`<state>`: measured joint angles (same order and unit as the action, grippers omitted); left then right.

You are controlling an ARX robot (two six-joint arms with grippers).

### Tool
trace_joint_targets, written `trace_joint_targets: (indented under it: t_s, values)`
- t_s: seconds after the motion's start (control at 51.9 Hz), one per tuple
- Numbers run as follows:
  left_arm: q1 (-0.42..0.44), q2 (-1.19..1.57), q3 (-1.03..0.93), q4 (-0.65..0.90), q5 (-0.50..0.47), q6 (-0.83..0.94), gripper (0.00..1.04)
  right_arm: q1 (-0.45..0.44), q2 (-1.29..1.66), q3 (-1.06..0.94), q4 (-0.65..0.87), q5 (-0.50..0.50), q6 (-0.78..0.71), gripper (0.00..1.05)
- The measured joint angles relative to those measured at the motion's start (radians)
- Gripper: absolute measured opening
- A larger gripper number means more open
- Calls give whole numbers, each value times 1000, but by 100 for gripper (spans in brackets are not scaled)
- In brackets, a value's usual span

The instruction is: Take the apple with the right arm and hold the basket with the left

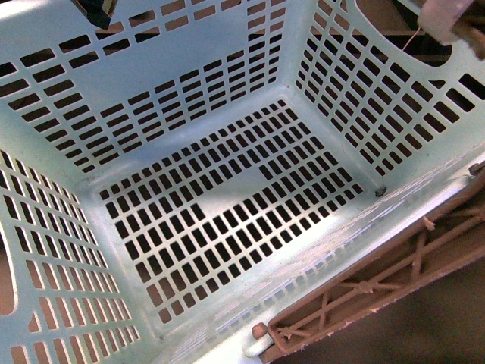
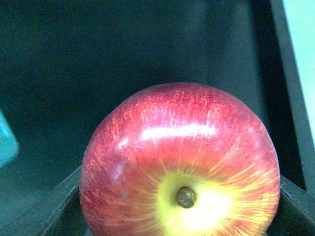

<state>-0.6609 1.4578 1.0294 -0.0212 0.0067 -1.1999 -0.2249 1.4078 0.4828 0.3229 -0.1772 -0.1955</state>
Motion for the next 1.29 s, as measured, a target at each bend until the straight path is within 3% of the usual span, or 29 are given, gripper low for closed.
trace_joint_targets:
  t_s: [0.154, 0.347, 0.732, 0.829, 0.925, 1.156, 1.291]
  values:
    - [0, 0, 0, 0, 0, 0, 28, 83, -211, 18, -50, 19, 74, 80]
    - [0, 0, 0, 0, 0, 0, 28, 289, -338, 88, -74, 137, 186, 80]
    - [0, 0, 0, 0, 0, 0, 28, 569, -225, 42, 3, 245, 223, 80]
    - [0, 0, 0, 0, 0, 0, 28, 597, -190, 28, 16, 256, 233, 81]
    - [0, 0, 0, 0, -3, 1, 28, 610, -187, 27, 20, 274, 243, 98]
    - [0, 4, 0, -2, 1, 1, 28, 589, -275, 27, -2, 302, 261, 96]
    - [0, 5, 0, -3, -1, 3, 27, 516, -396, 4, -68, 431, 260, 96]
